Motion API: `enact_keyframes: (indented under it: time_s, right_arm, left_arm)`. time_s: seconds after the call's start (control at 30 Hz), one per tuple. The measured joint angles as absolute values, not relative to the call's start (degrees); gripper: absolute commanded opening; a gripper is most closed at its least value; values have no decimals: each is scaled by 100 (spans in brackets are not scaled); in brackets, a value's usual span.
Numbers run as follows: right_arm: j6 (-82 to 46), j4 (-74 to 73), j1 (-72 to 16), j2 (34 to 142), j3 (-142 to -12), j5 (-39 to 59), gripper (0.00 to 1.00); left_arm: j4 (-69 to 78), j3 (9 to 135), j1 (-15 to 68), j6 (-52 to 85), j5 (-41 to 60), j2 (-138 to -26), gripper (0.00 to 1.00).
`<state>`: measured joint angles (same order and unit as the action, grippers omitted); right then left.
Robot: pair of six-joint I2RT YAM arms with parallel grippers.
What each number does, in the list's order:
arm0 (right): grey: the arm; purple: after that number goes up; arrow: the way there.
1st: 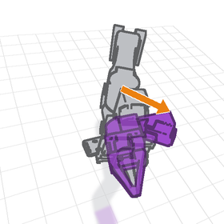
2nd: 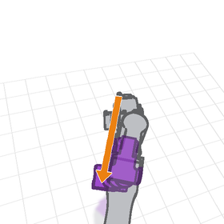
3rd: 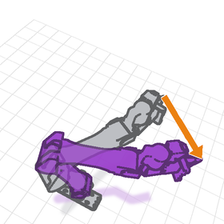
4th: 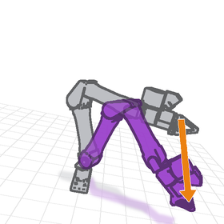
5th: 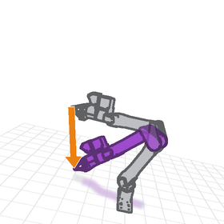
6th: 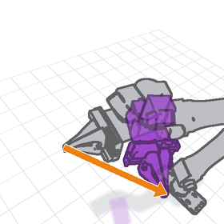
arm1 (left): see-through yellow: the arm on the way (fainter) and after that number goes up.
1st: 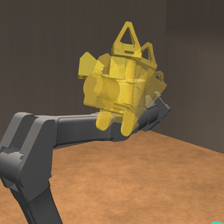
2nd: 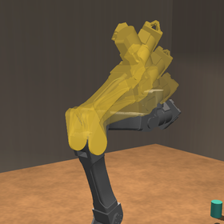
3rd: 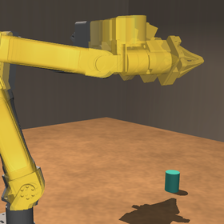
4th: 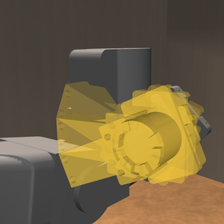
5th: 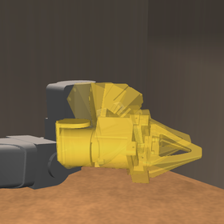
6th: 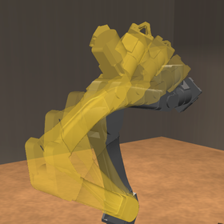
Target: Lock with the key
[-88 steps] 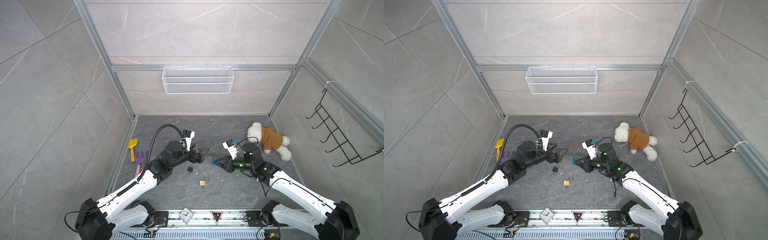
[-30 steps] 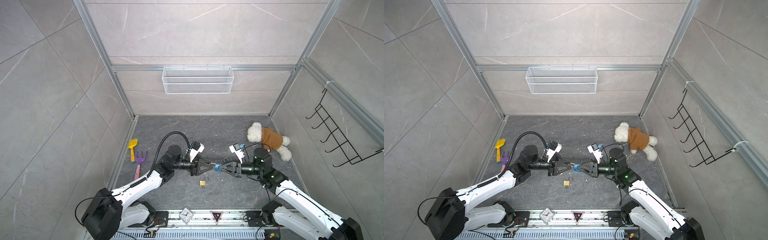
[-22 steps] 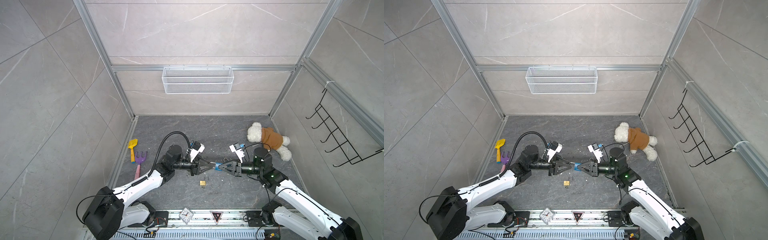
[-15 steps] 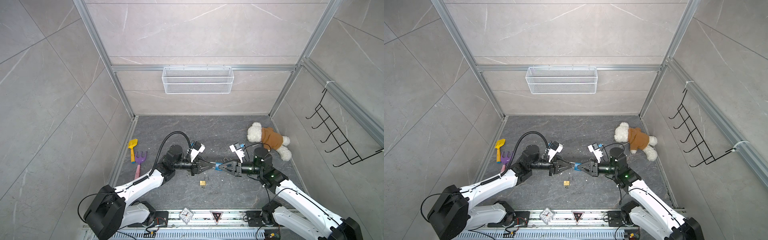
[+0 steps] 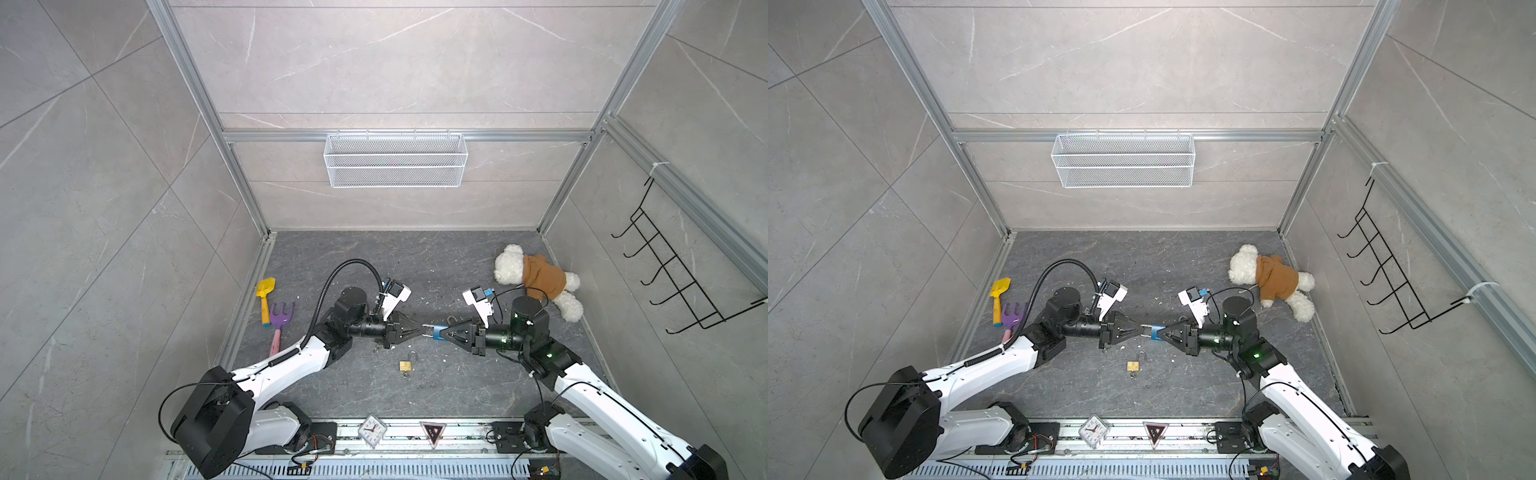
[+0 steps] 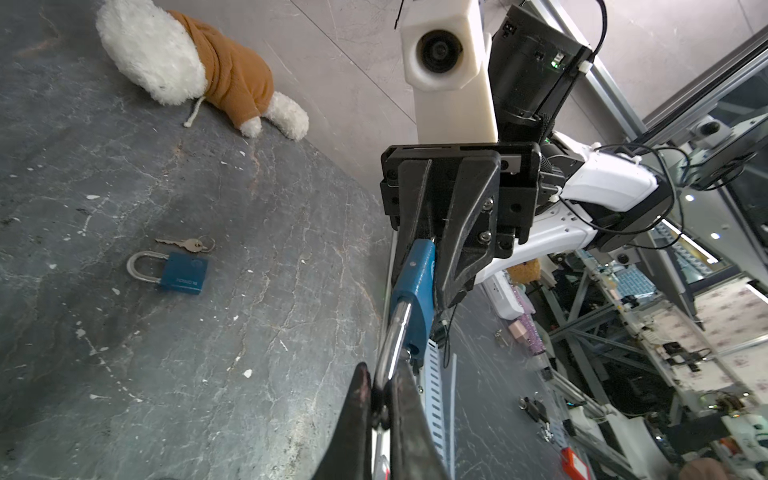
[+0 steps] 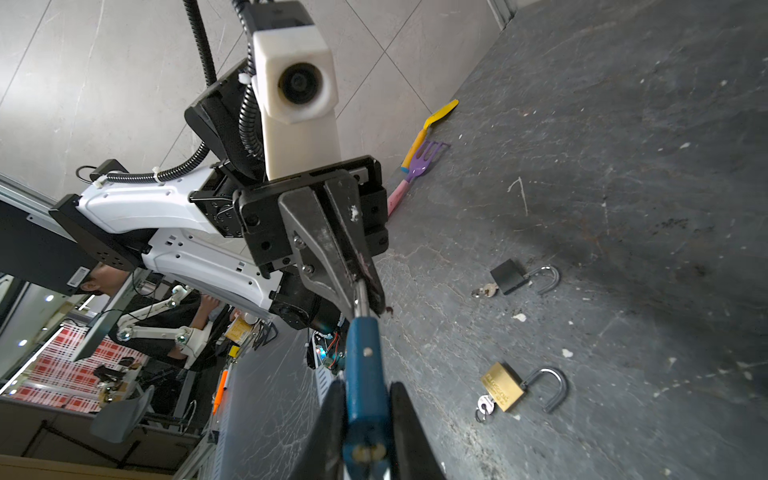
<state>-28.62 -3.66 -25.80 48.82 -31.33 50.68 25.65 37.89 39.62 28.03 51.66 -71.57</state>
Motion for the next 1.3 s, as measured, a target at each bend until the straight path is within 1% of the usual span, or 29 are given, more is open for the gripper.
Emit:
enact_keyframes:
  time_s: [0.23, 0.53, 1.0, 1.3]
  right_arm:
    - [-2585, -316, -2587, 4759, -3127, 4947, 0]
    - [-2644, -648, -2561, 4945, -3028, 5087, 0]
    - [-3142, -1422, -2504, 5293, -2836, 5290, 0]
    - [-3651, -2412, -2475, 5741, -2593, 5492, 0]
  left_arm:
    - [2703, 3789, 4012, 3251, 5172, -7157, 0]
    - [2622, 3789, 4029, 3291, 5087, -7155, 0]
    - [2473, 3789, 4056, 3151, 4834, -7140, 0]
    - [2272, 3789, 4077, 3107, 4626, -7137, 0]
